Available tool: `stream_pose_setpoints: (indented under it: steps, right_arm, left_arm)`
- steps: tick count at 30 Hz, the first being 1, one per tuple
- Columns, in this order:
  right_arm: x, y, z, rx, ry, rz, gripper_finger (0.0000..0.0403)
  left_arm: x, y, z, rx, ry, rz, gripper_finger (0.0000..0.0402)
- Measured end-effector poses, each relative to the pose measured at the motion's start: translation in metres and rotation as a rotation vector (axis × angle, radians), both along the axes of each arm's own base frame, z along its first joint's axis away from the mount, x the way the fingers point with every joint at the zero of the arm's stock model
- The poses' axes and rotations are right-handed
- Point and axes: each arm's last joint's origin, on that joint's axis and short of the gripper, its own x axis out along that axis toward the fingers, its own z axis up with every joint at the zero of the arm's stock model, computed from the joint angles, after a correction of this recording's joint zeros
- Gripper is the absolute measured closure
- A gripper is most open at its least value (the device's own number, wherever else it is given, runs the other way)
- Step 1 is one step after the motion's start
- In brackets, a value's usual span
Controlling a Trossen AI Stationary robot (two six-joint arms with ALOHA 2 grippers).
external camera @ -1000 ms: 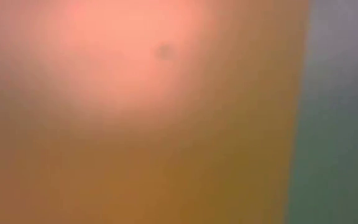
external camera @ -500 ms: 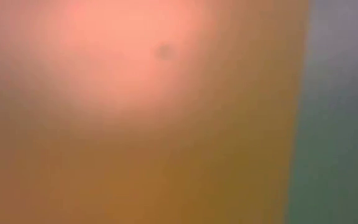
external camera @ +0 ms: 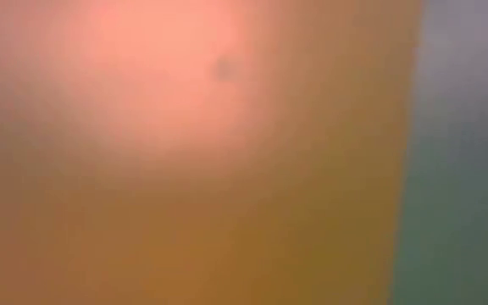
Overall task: Pick & Place USB Port
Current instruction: Put the large top brown charger cable into the yellow bin
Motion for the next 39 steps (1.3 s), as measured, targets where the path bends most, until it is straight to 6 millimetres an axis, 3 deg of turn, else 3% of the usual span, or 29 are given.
stream_pose_setpoints:
  steps: [8, 15, 23, 28, 33, 39]
  right_arm:
    - [0.005, 0.063, 0.092, 0.033, -0.291, 0.033, 0.0395]
    - [0.002, 0.137, 0.133, 0.25, -0.494, 0.083, 0.0395]
    - [0.0, 0.232, 0.134, 0.566, -0.611, 0.16, 0.0395]
    - [0.011, 0.283, 0.116, 0.721, -0.634, 0.213, 0.0395]
    - [0.025, 0.307, 0.089, 0.738, -0.608, 0.194, 0.0395]
    - [0.049, 0.301, 0.07, 0.726, -0.632, 0.158, 0.0395]
  left_arm:
    - [0.002, 0.007, -0.001, -0.003, 0.024, 0.055, 0.0394]
    - [0.003, 0.009, -0.001, -0.011, 0.021, 0.071, 0.0394]
    - [0.003, 0.009, -0.001, -0.052, -0.009, 0.112, 0.0394]
    - [0.008, 0.009, -0.003, -0.086, -0.03, 0.171, 0.0399]
    - [0.019, 0.003, -0.008, -0.104, -0.041, 0.179, 0.0393]
    - [0.035, -0.014, -0.021, -0.141, -0.028, 0.173, 0.0395]
